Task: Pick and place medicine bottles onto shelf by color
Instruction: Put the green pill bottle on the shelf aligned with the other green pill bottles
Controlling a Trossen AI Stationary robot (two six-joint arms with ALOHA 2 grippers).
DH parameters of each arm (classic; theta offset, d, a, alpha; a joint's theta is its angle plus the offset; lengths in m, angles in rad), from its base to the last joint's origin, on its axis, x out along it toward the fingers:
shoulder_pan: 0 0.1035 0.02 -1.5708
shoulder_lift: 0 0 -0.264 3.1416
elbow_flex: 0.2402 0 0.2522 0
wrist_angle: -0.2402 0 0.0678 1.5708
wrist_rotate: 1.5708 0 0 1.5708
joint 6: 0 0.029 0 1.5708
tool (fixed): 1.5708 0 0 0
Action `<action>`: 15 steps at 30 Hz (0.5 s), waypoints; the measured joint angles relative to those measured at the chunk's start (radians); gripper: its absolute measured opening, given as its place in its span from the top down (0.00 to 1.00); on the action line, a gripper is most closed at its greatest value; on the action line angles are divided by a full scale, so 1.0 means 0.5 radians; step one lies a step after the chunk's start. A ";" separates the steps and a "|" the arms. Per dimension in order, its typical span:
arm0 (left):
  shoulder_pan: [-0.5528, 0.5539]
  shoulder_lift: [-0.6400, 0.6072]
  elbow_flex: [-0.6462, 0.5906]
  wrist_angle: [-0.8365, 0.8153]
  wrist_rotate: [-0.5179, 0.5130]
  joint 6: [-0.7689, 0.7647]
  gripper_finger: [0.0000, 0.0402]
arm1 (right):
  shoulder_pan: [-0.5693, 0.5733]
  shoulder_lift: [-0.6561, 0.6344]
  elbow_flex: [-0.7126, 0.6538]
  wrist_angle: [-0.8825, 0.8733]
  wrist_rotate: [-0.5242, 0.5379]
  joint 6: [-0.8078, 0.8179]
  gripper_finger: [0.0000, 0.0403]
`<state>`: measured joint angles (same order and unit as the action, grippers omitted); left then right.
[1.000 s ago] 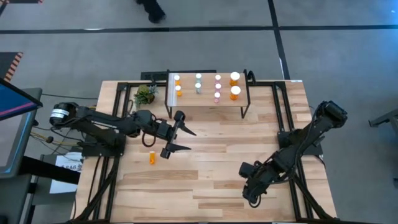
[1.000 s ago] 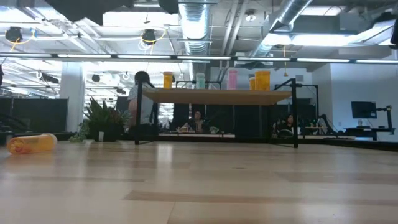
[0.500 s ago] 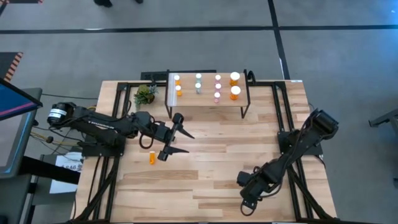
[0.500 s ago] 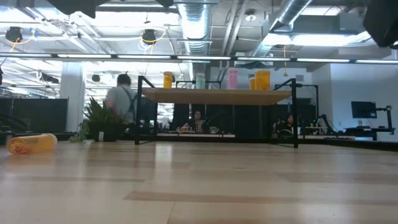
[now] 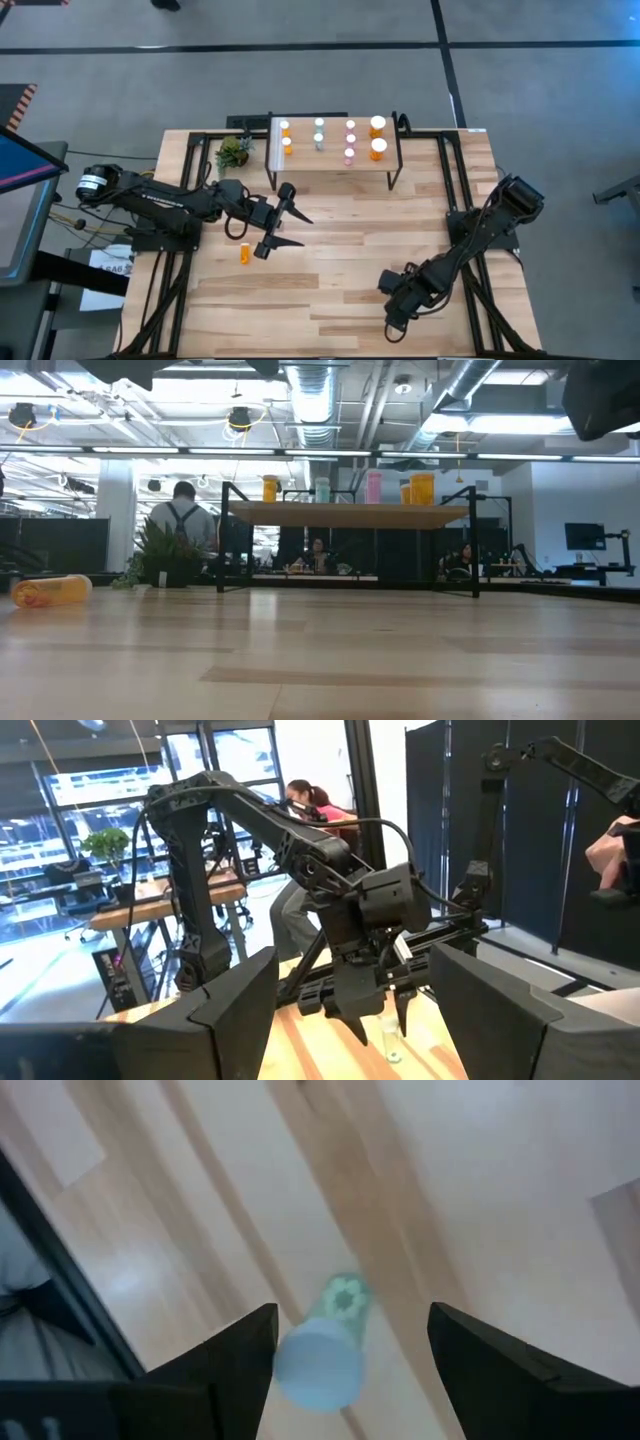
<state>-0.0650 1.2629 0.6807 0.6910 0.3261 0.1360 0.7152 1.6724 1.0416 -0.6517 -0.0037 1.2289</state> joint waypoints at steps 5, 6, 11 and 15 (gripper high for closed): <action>0.000 0.000 0.000 -0.008 0.001 -0.002 0.38 | -0.008 0.000 0.000 0.001 0.005 -0.008 0.40; 0.000 0.000 0.000 -0.009 0.001 -0.002 0.38 | -0.007 0.000 0.000 0.003 0.005 -0.009 0.43; 0.000 0.000 0.000 -0.010 0.001 -0.002 0.38 | -0.007 0.000 0.000 0.004 0.005 -0.013 0.56; 0.000 0.000 0.000 -0.010 0.001 -0.013 0.38 | -0.007 -0.001 0.000 0.006 -0.033 -0.013 0.63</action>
<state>-0.0650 1.2629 0.6807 0.6861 0.3264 0.1295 0.7116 1.6718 1.0416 -0.6489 -0.0201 1.2224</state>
